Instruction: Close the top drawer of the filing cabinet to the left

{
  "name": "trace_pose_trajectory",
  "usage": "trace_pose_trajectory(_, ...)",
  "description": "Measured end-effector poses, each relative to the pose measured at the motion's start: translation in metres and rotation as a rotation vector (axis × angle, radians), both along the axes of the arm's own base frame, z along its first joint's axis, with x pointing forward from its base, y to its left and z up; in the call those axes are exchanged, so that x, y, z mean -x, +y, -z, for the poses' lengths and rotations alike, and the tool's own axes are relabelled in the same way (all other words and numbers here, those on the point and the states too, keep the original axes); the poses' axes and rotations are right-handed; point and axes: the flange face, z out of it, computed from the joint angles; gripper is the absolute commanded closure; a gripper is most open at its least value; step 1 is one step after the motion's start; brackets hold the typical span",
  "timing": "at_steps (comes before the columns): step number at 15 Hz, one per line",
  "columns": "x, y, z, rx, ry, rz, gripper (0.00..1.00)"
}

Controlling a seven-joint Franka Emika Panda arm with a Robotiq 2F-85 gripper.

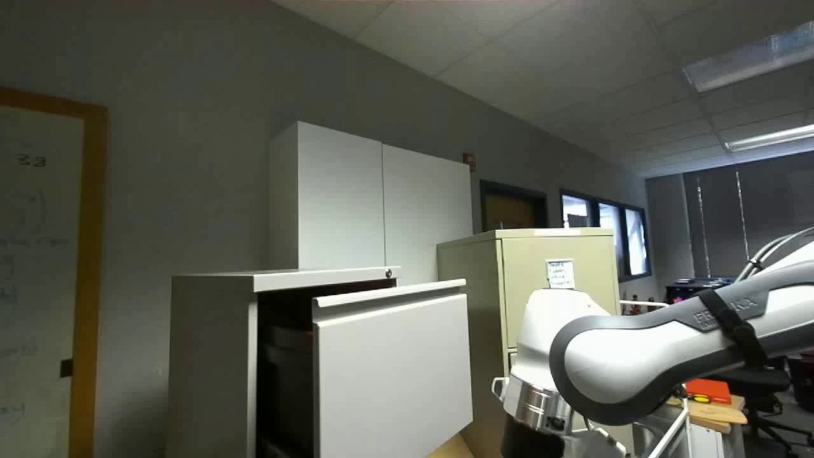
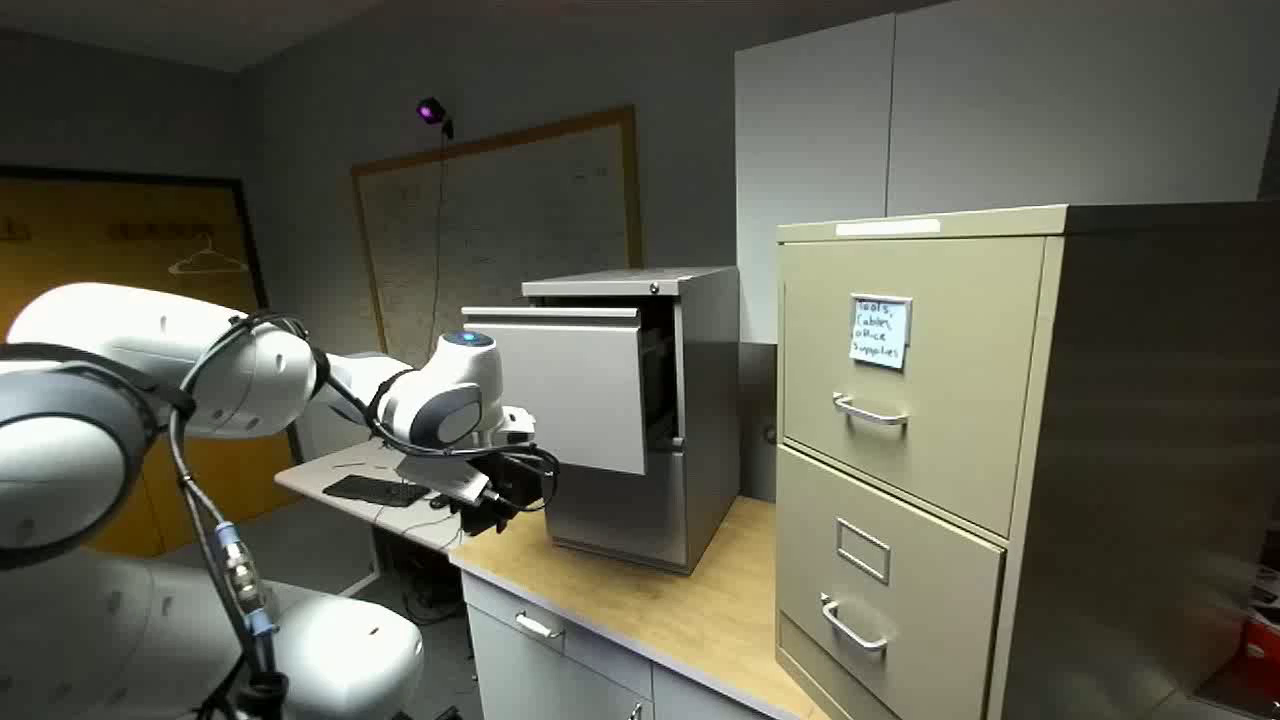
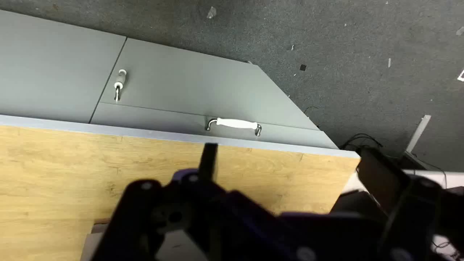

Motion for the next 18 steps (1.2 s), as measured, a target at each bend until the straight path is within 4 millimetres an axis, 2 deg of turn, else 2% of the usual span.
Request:
trace_pose_trajectory(3,0.004,-0.001,0.014,0.009,0.036,-0.002,0.0)
trace_pose_trajectory(6,0.003,-0.001,0.016,0.011,0.044,-0.002,0.0)
trace_pose_trajectory(12,0.002,0.0,0.015,0.011,0.043,-0.001,0.0)
trace_pose_trajectory(18,-0.006,-0.003,0.003,0.019,0.016,0.023,0.0)
